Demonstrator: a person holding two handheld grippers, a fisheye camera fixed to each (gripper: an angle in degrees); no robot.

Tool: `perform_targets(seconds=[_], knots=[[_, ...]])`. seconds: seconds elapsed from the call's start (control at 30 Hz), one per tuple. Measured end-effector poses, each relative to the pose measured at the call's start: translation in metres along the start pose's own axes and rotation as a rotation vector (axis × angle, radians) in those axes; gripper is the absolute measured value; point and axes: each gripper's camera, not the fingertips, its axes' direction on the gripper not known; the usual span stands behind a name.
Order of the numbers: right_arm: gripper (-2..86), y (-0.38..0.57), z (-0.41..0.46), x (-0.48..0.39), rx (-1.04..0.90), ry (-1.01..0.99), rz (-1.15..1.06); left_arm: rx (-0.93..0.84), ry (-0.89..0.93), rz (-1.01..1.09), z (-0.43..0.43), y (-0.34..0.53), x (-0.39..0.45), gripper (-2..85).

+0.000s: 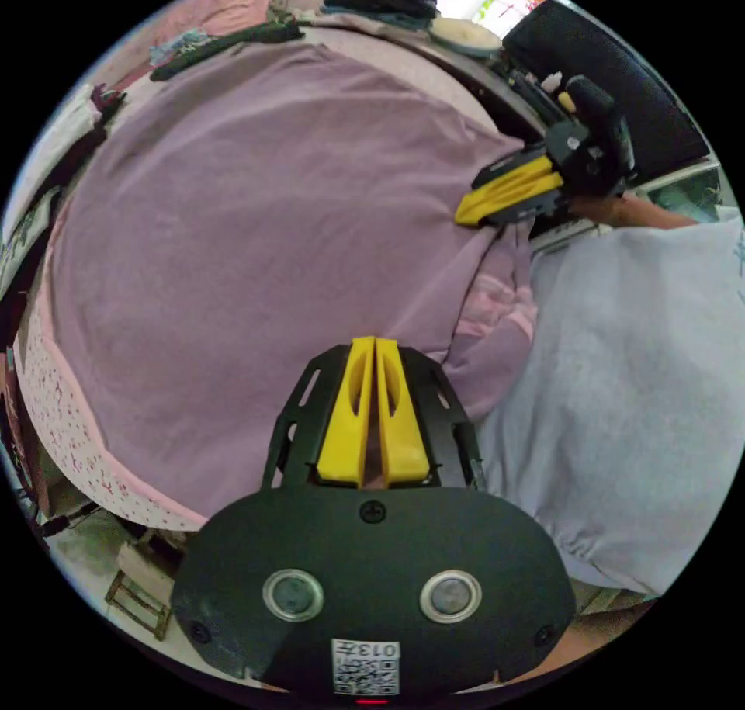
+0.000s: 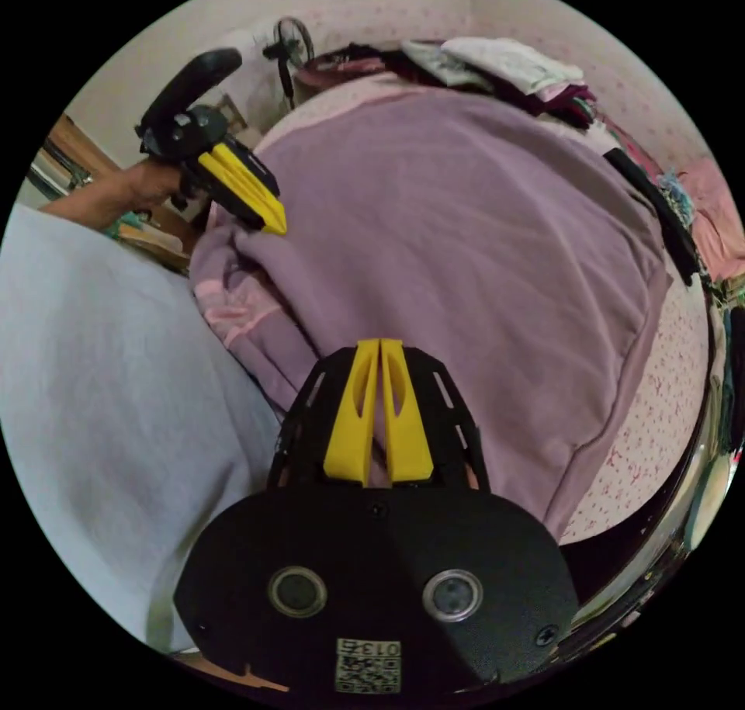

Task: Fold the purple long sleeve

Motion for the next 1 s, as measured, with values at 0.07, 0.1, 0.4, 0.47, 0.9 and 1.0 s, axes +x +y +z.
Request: perform_targets(seconds=[0.07,0.1,0.4,0.47,0.9,1.0], knots=[[0.2,0.001,0.003,0.0,0.024,0.006,-0.007,0.043,-0.019,-0.006,0.011,0.009,0.004,-0.3],[0.2,0.002,0.005,0.005,-0.021,-0.02,-0.005,0.047,-0.004,-0.016,0.011,0.012,0.001,-0.3],[0.2,-0.05,-0.033,0.089,0.161,0.021,0.184,0.183,-0.118,-0.144,-0.016,-0.033,-0.068,-0.3],[0.2,-0.076,-0.032,0.101,0.184,0.032,0.17,0.203,-0.144,-0.137,-0.011,-0.073,-0.083,-0.3],[1.4,-0.15,-0.013,0.216,0.124,0.166,0.28,0.204,-0.152,-0.192,0.038,-0.134,-0.156,0.3],[5.8,-0.14,-0.039,0.27,0.225,0.202,0.388,0.281,-0.255,-0.192,0.018,-0.129,-0.169,1.9]])
